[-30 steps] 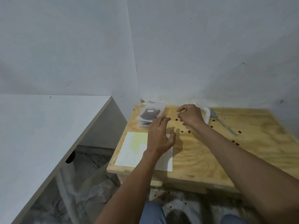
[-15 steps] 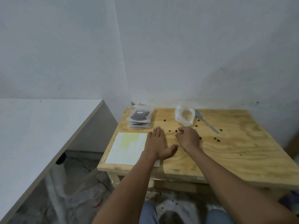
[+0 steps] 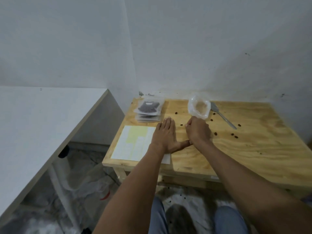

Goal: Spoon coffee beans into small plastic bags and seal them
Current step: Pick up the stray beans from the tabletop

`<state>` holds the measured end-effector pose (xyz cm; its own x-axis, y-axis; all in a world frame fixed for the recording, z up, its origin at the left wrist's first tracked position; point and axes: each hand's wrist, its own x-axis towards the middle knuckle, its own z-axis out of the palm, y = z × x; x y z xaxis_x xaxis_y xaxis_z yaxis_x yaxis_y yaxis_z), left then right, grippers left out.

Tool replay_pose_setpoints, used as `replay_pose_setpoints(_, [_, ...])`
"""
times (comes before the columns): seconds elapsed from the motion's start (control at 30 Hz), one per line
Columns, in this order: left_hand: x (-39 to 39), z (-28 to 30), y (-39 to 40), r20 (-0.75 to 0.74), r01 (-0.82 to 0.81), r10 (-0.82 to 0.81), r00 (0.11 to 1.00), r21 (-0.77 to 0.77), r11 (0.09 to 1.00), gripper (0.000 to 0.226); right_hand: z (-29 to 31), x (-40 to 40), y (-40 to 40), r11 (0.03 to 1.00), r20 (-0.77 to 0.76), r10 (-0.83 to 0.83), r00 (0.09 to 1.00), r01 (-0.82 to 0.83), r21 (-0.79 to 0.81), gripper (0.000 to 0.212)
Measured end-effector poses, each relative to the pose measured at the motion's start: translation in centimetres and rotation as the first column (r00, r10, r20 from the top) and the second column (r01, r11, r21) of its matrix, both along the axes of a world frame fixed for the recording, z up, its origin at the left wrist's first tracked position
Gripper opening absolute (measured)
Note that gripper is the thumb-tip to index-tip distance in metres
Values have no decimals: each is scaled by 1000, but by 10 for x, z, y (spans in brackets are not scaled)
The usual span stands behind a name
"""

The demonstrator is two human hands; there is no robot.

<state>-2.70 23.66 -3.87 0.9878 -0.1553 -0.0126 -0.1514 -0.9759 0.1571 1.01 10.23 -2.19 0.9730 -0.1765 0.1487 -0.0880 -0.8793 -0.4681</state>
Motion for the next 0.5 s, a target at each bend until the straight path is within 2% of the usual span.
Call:
replay_pose_setpoints(0.13, [2, -1, 0, -1, -16, 16, 1000, -28, 999, 136, 0, 6, -9, 982, 46, 32, 998, -40, 186, 13])
replay_pose_setpoints(0.23, [0, -1, 0, 1, -17, 17, 1000, -43, 999, 136, 3, 10, -11, 944, 28, 162, 986, -163, 286, 26])
replay_pose_setpoints(0.33, [0, 1, 1, -3, -15, 15, 1000, -60, 998, 139, 7, 14, -9, 926, 5, 295, 956, -287, 244, 42])
replay_pose_setpoints(0.5, [1, 0, 3, -26, -5, 3, 1000, -71, 997, 150, 0, 18, -9, 934, 19, 352, 936, -352, 54, 17])
